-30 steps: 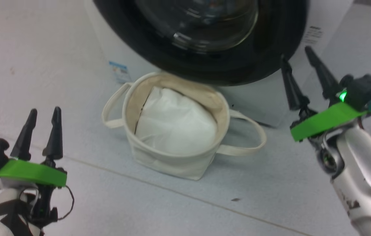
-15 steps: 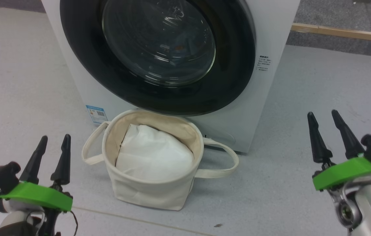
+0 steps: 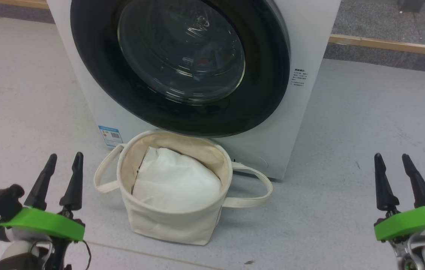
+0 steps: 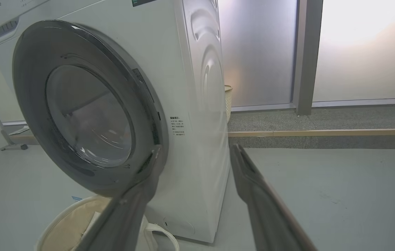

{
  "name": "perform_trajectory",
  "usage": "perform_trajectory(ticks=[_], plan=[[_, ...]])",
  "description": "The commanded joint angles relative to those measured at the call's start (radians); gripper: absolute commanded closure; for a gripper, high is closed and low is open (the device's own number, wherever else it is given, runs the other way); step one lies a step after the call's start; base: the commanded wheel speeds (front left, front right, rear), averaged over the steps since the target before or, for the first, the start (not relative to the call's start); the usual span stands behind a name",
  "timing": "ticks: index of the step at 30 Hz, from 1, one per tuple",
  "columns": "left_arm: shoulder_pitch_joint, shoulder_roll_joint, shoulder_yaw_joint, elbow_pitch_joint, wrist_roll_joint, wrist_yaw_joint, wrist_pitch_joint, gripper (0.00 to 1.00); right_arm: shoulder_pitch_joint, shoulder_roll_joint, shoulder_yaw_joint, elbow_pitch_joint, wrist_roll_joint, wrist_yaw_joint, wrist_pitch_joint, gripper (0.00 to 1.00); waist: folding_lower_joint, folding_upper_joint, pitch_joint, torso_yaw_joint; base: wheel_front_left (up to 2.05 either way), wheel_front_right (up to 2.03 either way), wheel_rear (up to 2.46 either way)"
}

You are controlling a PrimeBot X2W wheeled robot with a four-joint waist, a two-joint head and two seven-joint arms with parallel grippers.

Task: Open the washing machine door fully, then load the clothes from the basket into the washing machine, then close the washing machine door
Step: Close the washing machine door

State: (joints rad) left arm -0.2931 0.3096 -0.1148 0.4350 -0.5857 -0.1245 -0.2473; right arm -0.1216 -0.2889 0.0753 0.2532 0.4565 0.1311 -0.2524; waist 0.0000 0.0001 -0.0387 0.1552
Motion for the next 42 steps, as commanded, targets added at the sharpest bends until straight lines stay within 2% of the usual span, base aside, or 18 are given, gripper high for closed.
perform_trajectory(ticks=[1,42], plan=[[-0.032,0.035,0.036,-0.039,-0.012,-0.004,-0.002,0.0,-0.014,-0.012,0.008,-0.035,-0.009,0.0,-0.009,0.0,0.0,-0.0001,0.001,0.0,0.0,0.0,0.0],[-0.038,0.063,-0.01,-0.047,-0.055,0.001,0.019,0.0,-0.011,0.009,-0.013,-0.029,-0.015,0.0,-0.009,0.0,0.0,-0.0001,0.027,0.0,0.0,0.0,0.0]])
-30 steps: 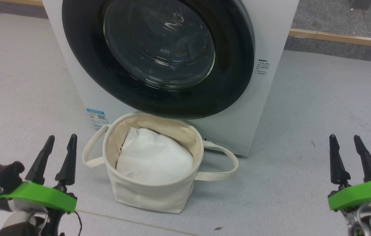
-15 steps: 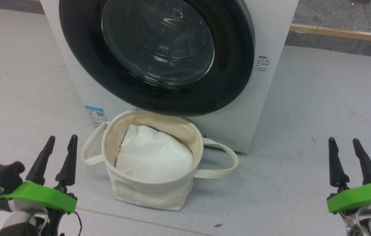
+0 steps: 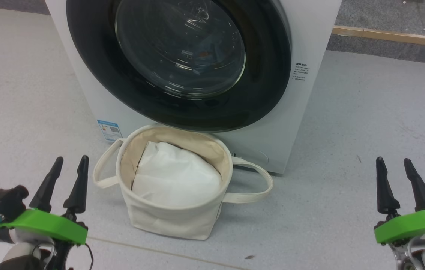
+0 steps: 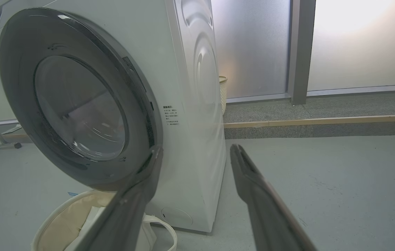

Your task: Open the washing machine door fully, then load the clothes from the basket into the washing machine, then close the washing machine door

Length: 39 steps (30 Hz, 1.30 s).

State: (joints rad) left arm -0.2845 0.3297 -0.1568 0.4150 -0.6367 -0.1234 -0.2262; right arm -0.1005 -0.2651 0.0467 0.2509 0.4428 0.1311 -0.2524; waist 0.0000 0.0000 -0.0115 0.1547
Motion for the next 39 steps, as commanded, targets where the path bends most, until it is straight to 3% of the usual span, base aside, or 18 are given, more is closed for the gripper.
perform_trajectory(ticks=[1,6,7,8,9,13,18,23,39], plan=[[-0.047,0.043,0.031,-0.026,-0.005,0.0,-0.002,0.0,-0.032,-0.015,0.015,-0.026,-0.001,0.0,-0.009,0.0,0.0,0.0,0.0,0.0,0.0,0.0,0.0],[-0.049,0.045,0.024,-0.021,-0.006,-0.001,-0.003,0.0,-0.034,-0.014,0.016,-0.024,0.002,0.0,-0.009,0.0,0.0,0.0,0.0,0.0,0.0,0.0,0.0],[-0.049,0.045,0.022,-0.021,-0.007,-0.001,-0.002,1.0,-0.034,-0.014,0.016,-0.024,0.002,0.0,-0.009,1.0,0.0,0.0,0.0,0.0,0.0,0.0,0.0],[-0.049,0.045,0.022,-0.021,-0.007,-0.001,-0.002,1.0,-0.034,-0.014,0.016,-0.024,0.002,0.0,-0.009,1.0,0.0,0.0,0.0,0.0,0.0,0.0,0.0],[0.001,0.001,-0.019,0.011,0.0,0.0,0.0,1.0,0.001,0.002,0.001,0.007,0.0,0.0,0.0,1.0,0.0,0.0,0.001,0.0,0.0,0.0,0.0],[0.039,-0.03,-0.029,0.052,-0.006,0.0,0.003,1.0,0.026,0.025,0.009,0.057,0.007,0.0,0.007,1.0,0.0,0.0,0.001,-0.001,0.0,0.0,0.0],[0.046,-0.042,-0.015,0.042,-0.053,0.0,0.019,1.0,0.026,0.034,0.0,0.052,0.063,0.0,0.026,1.0,0.0023,0.0,-0.001,-0.008,0.0,0.0,0.0],[0.052,-0.052,-0.003,0.033,-0.092,0.0,0.032,1.0,0.024,0.042,-0.006,0.051,0.11,0.0,0.039,1.0,0.0002,0.0,0.002,-0.015,0.0,0.0,0.0],[0.07,-0.084,0.036,0.004,-0.216,-0.001,0.075,1.0,0.019,0.066,-0.027,0.043,0.259,0.0,0.085,1.0,0.0,0.0,0.004,-0.035,0.0,0.0,0.0]])
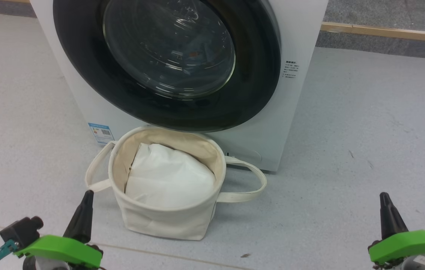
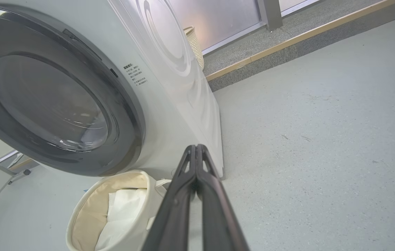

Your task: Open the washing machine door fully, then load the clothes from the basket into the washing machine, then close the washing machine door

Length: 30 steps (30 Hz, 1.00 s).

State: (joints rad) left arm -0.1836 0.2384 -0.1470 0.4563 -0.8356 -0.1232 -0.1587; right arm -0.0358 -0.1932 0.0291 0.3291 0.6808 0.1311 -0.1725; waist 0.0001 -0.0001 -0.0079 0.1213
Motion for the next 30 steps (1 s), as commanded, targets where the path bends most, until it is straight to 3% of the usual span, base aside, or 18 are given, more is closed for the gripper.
perform_trajectory(ticks=[1,30], plan=[[-0.03,0.006,0.028,-0.039,-0.025,-0.002,0.01,1.0,-0.046,-0.004,-0.011,-0.035,0.03,0.0,0.008,1.0,0.0,0.0001,0.0,-0.002,0.0,0.0,0.0],[0.001,-0.05,0.095,-0.089,-0.243,-0.003,0.086,1.0,-0.054,0.039,-0.05,-0.05,0.291,0.0,0.089,1.0,0.0,0.0001,0.003,-0.037,0.0,0.0,0.0]])
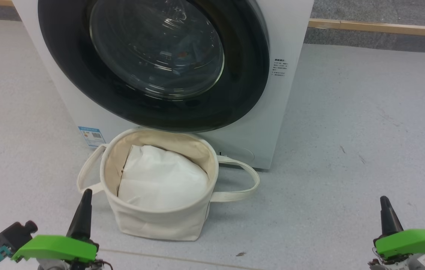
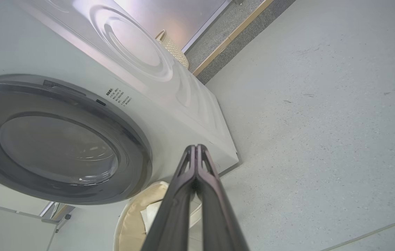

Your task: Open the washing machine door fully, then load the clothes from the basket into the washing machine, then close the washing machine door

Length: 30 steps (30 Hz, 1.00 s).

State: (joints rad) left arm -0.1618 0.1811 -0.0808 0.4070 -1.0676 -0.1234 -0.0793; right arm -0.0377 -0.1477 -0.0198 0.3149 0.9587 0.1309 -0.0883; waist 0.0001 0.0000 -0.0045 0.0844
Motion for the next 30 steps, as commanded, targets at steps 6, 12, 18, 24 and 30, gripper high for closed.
perform_trajectory(ticks=[6,12,18,24,30], plan=[[-0.015,-0.005,0.044,-0.05,-0.057,-0.004,0.023,1.0,-0.053,0.002,-0.009,-0.038,0.069,0.0,0.022,1.0,0.0,0.0,0.001,-0.007,0.0,0.0,0.0],[-0.008,-0.017,0.058,-0.061,-0.104,-0.004,0.039,1.0,-0.055,0.012,-0.017,-0.042,0.125,0.0,0.039,1.0,0.0,0.0,0.001,-0.015,0.0,0.0,0.0],[-0.001,-0.029,0.073,-0.072,-0.151,-0.004,0.056,1.0,-0.057,0.021,-0.026,-0.045,0.181,0.0,0.057,1.0,0.0,0.0,0.002,-0.022,0.0,0.0,0.0],[0.005,-0.041,0.087,-0.083,-0.197,-0.005,0.072,1.0,-0.058,0.03,-0.034,-0.048,0.236,0.0,0.074,1.0,0.0,0.0,0.003,-0.03,0.0,0.0,0.0],[0.011,-0.051,0.099,-0.091,-0.236,-0.005,0.086,1.0,-0.06,0.038,-0.041,-0.05,0.283,0.0,0.089,1.0,0.0,0.0,0.003,-0.036,0.0,0.0,0.0]])
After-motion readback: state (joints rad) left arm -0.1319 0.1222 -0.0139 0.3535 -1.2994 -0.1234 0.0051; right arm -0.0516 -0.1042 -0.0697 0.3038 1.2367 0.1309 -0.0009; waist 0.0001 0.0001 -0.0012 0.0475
